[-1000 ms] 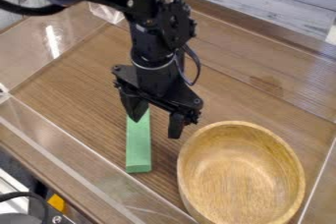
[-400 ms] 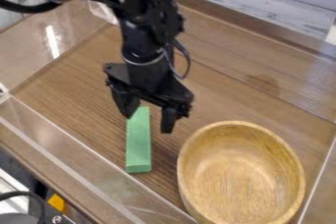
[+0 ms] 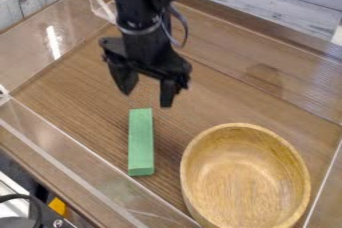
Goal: Remove the green block from inside the brown bowl and put it on the table
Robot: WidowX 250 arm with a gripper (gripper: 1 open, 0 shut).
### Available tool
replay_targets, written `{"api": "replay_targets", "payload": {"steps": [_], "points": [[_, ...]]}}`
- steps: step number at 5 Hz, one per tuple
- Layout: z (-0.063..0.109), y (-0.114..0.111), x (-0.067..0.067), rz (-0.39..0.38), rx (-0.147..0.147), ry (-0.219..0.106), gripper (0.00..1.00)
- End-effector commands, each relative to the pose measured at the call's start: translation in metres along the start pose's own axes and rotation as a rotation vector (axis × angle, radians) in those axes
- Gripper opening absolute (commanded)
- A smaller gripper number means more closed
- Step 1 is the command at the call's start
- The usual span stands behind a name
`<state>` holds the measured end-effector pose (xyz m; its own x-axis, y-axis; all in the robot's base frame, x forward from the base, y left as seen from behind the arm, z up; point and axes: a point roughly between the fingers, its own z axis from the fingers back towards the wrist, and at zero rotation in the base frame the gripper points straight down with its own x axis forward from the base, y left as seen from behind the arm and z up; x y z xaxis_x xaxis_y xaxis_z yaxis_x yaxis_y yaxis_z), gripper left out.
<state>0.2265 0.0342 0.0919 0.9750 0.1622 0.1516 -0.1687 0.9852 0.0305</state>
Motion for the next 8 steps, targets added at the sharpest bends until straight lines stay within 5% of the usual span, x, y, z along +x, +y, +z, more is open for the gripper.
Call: {"api": "replay_targets", "payload": {"steps": [1, 3, 4, 6, 8], "points": [[0.014, 0.007, 0.018, 0.022, -0.006, -0.041, 1.0], [0.031, 0.012, 0.007, 0.153, 0.006, -0.03, 1.0], [0.027, 0.008, 0.001, 0.16, 0.004, -0.024, 1.0], [0.018, 0.004, 0.009, 0.188, -0.013, -0.035, 1.0], [0.011, -0.01, 0.032, 0.192, -0.043, -0.063, 1.0]]}}
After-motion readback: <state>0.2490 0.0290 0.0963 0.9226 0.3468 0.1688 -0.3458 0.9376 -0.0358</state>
